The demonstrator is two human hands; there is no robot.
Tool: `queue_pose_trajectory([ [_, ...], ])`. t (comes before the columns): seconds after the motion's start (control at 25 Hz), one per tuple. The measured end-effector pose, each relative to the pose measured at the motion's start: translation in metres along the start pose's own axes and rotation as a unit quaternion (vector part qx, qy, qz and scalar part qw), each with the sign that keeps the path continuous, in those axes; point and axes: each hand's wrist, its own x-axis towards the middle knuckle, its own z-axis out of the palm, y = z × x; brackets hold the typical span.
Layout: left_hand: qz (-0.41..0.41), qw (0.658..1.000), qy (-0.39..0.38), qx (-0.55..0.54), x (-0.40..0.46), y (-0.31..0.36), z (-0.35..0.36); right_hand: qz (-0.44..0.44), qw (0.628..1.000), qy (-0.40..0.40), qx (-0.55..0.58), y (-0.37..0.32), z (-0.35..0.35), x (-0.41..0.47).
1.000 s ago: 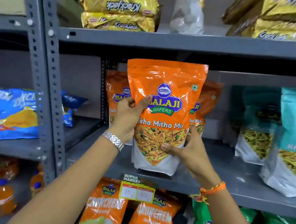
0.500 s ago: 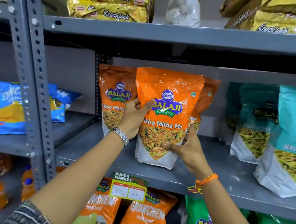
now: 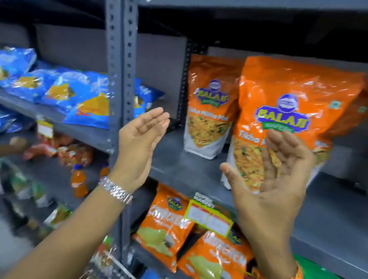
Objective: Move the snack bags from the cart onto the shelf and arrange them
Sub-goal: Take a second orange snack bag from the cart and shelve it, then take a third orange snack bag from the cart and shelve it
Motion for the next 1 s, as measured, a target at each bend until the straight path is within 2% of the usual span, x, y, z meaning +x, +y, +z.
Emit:
queue_pose_trajectory([
  [0.08,-0.001,0.996,0.088,0.016,-0.023,0.011,-0.064,0.031,0.992,-0.096,0.069,0.002,0.045,-0.039],
  [0.16,-0.015,0.98,0.192,0.057,-0.052,0.015,-0.137,0.106,0.968,-0.197,0.111,0.01,0.09,-0.085],
  [0.24,-0.047,0.95,0.291,0.105,-0.088,0.009,-0.213,0.176,0.932,-0.292,0.124,0.025,0.128,-0.134],
  [0.32,-0.11,0.91,0.378,0.13,-0.131,-0.001,-0.281,0.237,0.877,-0.405,0.107,0.047,0.163,-0.186],
  [0.36,-0.149,0.883,0.421,0.145,-0.156,-0.007,-0.311,0.272,0.834,-0.47,0.092,0.059,0.18,-0.216],
  [0.44,-0.22,0.817,0.496,0.196,-0.205,-0.019,-0.361,0.33,0.727,-0.598,0.073,0.077,0.207,-0.279],
  [0.52,-0.288,0.746,0.55,0.24,-0.25,-0.033,-0.402,0.343,0.614,-0.71,0.034,0.093,0.23,-0.342],
  [0.6,-0.34,0.697,0.582,0.242,-0.287,-0.048,-0.432,0.334,0.515,-0.789,-0.012,0.101,0.247,-0.397],
  [0.72,-0.409,0.66,0.6,0.193,-0.327,-0.079,-0.466,0.393,0.382,-0.836,-0.03,0.11,0.259,-0.475],
  [0.8,-0.431,0.648,0.61,0.147,-0.347,-0.104,-0.486,0.472,0.327,-0.818,-0.031,0.119,0.263,-0.519],
  [0.88,-0.468,0.644,0.596,0.104,-0.362,-0.124,-0.499,0.485,0.285,-0.826,-0.038,0.13,0.263,-0.559],
  [1.0,-0.494,0.601,0.627,0.045,-0.373,-0.14,-0.504,0.499,0.208,-0.839,-0.067,0.143,0.254,-0.601],
])
